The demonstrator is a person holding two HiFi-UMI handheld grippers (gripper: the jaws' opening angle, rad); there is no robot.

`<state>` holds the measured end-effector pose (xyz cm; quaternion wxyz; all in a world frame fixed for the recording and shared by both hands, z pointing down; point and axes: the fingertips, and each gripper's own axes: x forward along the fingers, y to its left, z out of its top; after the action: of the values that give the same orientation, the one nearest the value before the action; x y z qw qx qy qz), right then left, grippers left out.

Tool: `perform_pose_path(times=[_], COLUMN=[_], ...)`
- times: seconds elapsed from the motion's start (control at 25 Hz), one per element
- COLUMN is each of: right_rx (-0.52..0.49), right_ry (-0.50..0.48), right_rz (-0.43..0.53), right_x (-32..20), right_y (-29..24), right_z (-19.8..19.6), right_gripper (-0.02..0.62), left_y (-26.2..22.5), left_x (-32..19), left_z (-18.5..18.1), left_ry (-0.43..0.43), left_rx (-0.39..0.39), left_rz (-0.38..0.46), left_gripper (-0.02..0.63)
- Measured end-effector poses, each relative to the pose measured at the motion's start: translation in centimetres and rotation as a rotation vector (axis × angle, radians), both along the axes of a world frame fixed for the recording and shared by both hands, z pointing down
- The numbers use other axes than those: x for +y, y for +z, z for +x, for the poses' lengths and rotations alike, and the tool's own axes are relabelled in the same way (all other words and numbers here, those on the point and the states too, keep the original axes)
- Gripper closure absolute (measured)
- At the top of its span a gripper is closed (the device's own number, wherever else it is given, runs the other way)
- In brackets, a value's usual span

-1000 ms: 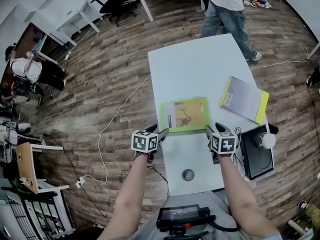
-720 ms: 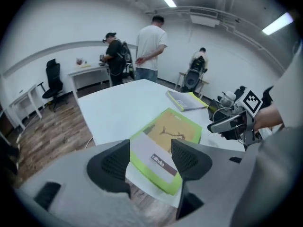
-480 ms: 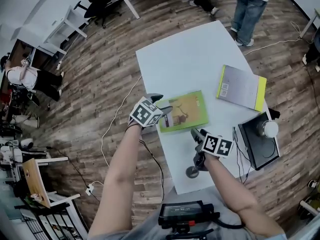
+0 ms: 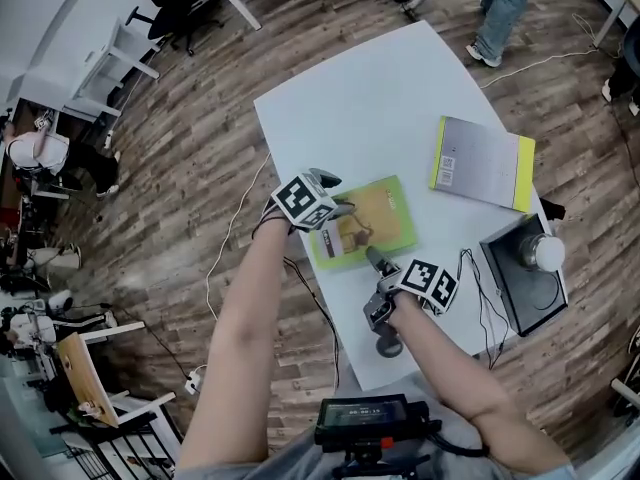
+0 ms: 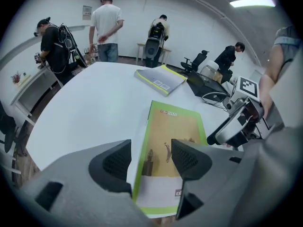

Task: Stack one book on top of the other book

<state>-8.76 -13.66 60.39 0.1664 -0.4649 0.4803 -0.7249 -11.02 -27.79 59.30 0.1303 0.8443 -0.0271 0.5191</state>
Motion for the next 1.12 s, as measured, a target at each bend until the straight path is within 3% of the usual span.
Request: perform_pose_path(times=[0.2,0.52,0.8,0.92,1.12], right_rx=[-0.105,-0.114,-0.098,-0.059,-0.01], right_ry=[0.058,0.049,0.003,-0.042,-0.096], right_rz=[-0.062,-0.094,-0.123,-0.128,-0.12], right_x=[-0.2,-0.9,-0.7,-0.5,-1.0], right_y=[0.8,1.5,2.3,2.8,2.9], right_z=[-0.6,-0.6,-0.5,-0.4,-0.2], right_gripper=[0.402,0.403,0.405,0.463,0.466], left_y=[1.1,2.6,2.9,2.9,2.9], left_x=[0.8,1.7,1.7,1.5,1.1], left_z=[0.8,1.5,1.5,1.4,0.4], left_ry=[0.068,0.143,0.099,0.071,-0.031], left_rx=[-0.015,-0.072,-0.043,-0.029,-0.005], left_rz=[-0.103,-0.203,-0.216,-0.205,-0.19], left_gripper=[0.34,0.347,0.347,0.347,0.347])
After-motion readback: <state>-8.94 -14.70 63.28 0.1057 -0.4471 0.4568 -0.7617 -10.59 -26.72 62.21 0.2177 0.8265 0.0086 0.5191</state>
